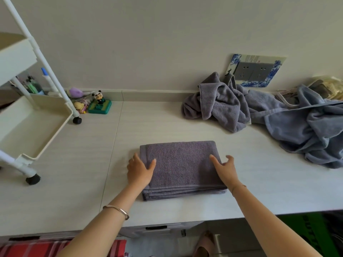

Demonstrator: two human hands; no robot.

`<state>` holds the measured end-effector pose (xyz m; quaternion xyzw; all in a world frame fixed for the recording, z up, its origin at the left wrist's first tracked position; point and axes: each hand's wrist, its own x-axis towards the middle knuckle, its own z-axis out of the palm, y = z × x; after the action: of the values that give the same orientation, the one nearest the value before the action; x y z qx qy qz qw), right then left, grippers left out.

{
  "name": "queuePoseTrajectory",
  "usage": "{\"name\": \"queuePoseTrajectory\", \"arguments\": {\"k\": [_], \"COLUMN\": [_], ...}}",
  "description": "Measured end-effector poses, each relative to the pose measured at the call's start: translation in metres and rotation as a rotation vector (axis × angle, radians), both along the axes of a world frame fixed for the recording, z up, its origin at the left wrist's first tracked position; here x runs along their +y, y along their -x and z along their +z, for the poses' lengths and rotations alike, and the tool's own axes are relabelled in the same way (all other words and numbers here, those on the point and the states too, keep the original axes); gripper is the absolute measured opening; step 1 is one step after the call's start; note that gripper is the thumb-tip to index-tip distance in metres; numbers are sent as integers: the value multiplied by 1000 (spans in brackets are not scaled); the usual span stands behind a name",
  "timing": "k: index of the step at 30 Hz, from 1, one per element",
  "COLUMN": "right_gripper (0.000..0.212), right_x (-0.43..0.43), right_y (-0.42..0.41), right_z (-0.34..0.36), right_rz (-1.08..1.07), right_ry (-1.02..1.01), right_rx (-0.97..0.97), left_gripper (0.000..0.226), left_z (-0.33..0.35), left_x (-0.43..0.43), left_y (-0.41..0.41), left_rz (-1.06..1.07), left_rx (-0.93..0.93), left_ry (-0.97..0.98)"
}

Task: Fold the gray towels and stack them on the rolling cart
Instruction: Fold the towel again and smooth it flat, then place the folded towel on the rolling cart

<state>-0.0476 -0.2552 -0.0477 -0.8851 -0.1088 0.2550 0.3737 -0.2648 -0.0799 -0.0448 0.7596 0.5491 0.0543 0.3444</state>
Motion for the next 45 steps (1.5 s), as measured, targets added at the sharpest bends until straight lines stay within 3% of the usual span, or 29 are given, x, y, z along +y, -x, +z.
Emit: {"name": "queuePoseTrajectory", "arguments": {"k": [4,8,12,15,18,25,31,39,45], "right_gripper": [78,66,63,55,35,52,48,48,50], "right_x": [5,8,19,45,77,158,239,362,451], "right_y": [-6,-4,-2,6,18,34,52,102,157], "right_z": [6,33,75,124,177,285,373,485,541], "right_rz": [30,98,155,222,271,497,776,1157,1333], "right_ry": [45,-60,-201,-309,-435,-639,-708,-730,-827], "right_rx": [226,448,531,495,484,463,429,300,195], "left_gripper": [85,71,61,64,41,32,50,31,37], "left_z": [8,17,60,110,166,298,386,483,521], "left_x": [12,19,37,55,73,101,113,130,166], "left_y": [3,12,26,39,56,106,149,205,239], "left_rz": [41,75,49,48,58,87,167,389,611], "left_rx": [34,-242,-426,-563,-690,-869,-890,-896,-909], "left_ry": [332,688,794,748,679,371,129,-179,-280]}}
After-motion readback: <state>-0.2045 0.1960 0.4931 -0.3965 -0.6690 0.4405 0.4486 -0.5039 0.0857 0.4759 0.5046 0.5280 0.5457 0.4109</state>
